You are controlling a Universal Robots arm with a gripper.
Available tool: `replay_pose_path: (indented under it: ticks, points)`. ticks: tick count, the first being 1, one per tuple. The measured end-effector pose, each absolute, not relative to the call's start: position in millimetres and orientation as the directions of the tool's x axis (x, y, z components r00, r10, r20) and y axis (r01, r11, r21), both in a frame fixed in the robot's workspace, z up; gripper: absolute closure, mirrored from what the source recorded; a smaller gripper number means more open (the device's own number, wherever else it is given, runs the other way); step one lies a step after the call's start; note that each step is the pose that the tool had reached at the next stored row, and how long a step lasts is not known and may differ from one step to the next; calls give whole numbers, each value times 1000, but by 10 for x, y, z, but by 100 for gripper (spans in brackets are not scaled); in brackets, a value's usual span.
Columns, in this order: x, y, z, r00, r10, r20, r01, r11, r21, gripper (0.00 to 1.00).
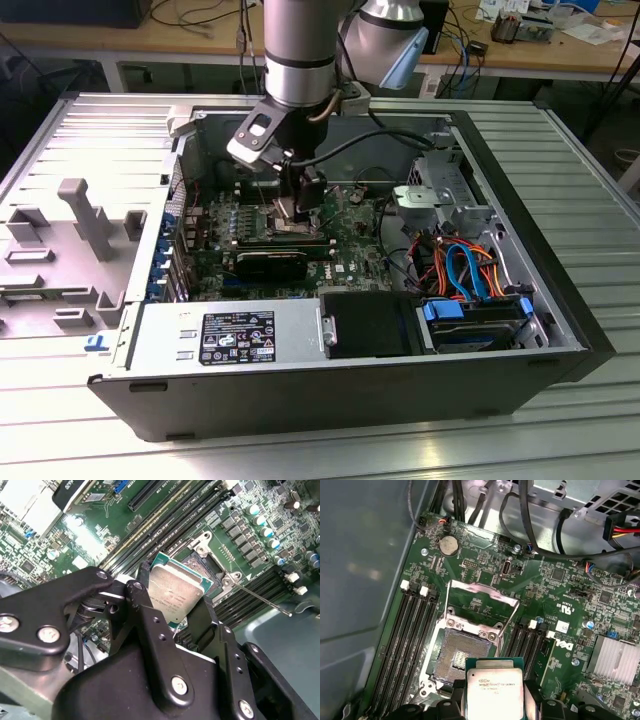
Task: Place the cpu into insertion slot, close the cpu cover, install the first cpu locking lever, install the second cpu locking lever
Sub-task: 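Place the cpu into insertion slot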
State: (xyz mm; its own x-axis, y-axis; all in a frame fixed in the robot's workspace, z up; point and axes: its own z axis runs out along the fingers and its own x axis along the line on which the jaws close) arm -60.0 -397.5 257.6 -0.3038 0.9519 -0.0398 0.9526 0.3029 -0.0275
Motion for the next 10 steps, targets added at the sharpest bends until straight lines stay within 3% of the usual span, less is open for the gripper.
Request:
replay_pose_path:
  ticks: [10]
  points:
    - [-597,-3967,2531,-182,982,-40,983,181,-27,46]
